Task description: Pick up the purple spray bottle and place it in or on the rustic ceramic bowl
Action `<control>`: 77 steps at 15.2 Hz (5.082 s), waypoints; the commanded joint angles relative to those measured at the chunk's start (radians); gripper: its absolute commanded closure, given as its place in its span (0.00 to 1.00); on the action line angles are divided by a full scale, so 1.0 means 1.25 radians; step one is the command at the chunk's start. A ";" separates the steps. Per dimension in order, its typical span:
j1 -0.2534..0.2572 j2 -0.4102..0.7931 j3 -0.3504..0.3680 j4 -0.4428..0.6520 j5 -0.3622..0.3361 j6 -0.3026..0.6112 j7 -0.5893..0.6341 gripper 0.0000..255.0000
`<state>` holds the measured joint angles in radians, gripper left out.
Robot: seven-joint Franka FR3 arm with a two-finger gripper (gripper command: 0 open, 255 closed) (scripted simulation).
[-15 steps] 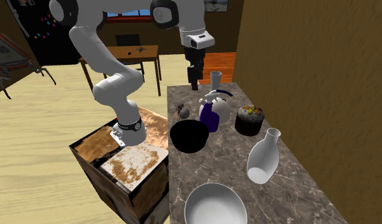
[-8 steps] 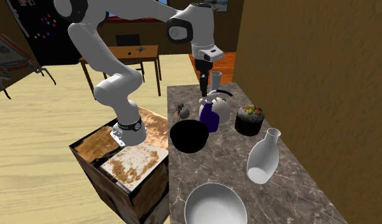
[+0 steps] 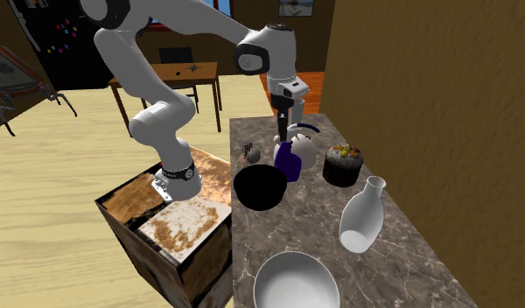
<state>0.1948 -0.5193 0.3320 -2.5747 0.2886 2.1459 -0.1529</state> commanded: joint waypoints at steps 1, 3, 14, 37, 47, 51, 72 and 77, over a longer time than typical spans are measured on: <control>0.000 0.009 0.002 -0.012 0.002 0.021 -0.003 0.00; 0.000 0.009 0.002 -0.012 0.002 0.021 -0.003 0.00; 0.000 0.009 0.002 -0.012 0.002 0.021 -0.003 1.00; -0.010 -0.045 -0.031 0.154 -0.027 -0.198 0.017 1.00; -0.015 -0.043 -0.044 0.262 -0.041 -0.304 0.028 1.00; -0.017 -0.038 -0.048 0.301 -0.045 -0.338 0.032 1.00; -0.065 -0.159 -0.243 0.327 -0.133 -0.516 -0.156 1.00; -0.065 -0.179 -0.241 0.259 -0.132 -0.468 -0.161 1.00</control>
<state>0.1140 -0.7378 0.0312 -2.2306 0.1242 1.5453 -0.3518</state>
